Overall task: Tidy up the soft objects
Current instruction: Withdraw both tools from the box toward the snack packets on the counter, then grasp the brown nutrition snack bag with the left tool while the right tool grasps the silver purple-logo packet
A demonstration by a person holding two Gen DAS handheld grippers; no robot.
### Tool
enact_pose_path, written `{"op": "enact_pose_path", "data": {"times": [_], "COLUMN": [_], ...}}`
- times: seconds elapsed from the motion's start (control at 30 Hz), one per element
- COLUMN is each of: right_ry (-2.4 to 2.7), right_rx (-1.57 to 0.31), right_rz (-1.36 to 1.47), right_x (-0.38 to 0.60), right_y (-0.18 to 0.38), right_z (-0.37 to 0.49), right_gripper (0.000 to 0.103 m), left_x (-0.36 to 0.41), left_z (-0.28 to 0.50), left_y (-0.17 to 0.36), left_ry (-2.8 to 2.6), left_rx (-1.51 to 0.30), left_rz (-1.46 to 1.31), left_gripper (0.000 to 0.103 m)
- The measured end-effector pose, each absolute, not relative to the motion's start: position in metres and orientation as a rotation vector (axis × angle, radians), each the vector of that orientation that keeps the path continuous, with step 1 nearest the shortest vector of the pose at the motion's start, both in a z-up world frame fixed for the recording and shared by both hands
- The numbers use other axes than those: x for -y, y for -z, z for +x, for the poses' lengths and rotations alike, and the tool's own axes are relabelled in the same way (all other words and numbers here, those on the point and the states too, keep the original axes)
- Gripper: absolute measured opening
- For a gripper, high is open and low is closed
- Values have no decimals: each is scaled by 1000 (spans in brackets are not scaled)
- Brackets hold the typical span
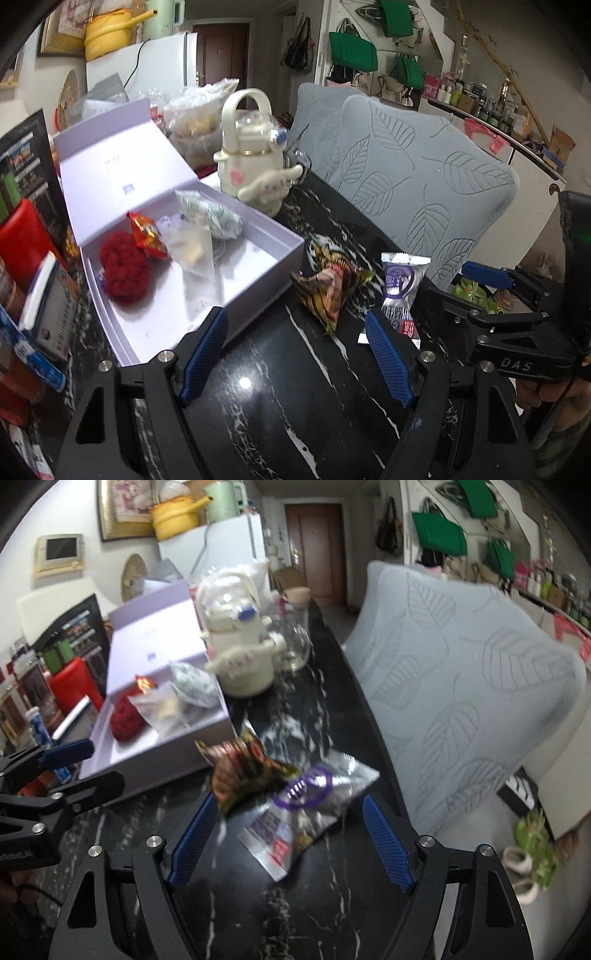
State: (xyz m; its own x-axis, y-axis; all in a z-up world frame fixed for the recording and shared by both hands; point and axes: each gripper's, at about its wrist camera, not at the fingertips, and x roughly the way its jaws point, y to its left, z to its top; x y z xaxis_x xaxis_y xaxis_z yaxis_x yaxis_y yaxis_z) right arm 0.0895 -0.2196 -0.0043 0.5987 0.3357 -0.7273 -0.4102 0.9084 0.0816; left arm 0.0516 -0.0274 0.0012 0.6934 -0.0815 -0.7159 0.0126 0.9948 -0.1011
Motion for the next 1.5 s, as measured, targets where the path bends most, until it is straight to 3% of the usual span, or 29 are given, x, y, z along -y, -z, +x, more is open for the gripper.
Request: {"op": "enact_pose_path", "data": {"times": [0.57,0.63,0.7,0.87,1.5], "right_ry": [-382,-400,-441,-477,-535], "right_rx": [-961,-965,-970,-956,-986], "right_rz": [-66,-71,-75,-115,-50], "right_x": [214,215,217,225,255], "right_y": [62,65,67,66,74], "right_z": [143,144,142,134,128], "right_gripper": [84,81,71,63,62], "left_x": [36,38,42,59,84], "left_z": [84,91,100,116,153], "left_y": [18,18,19,24,68], "left_ry": [43,58,76,160,200], "left_rx": [-825,-824,-831,-825,-954], "left_rz": [-78,-57,-44,-21,55], "left_gripper": [77,77,77,77,74]}}
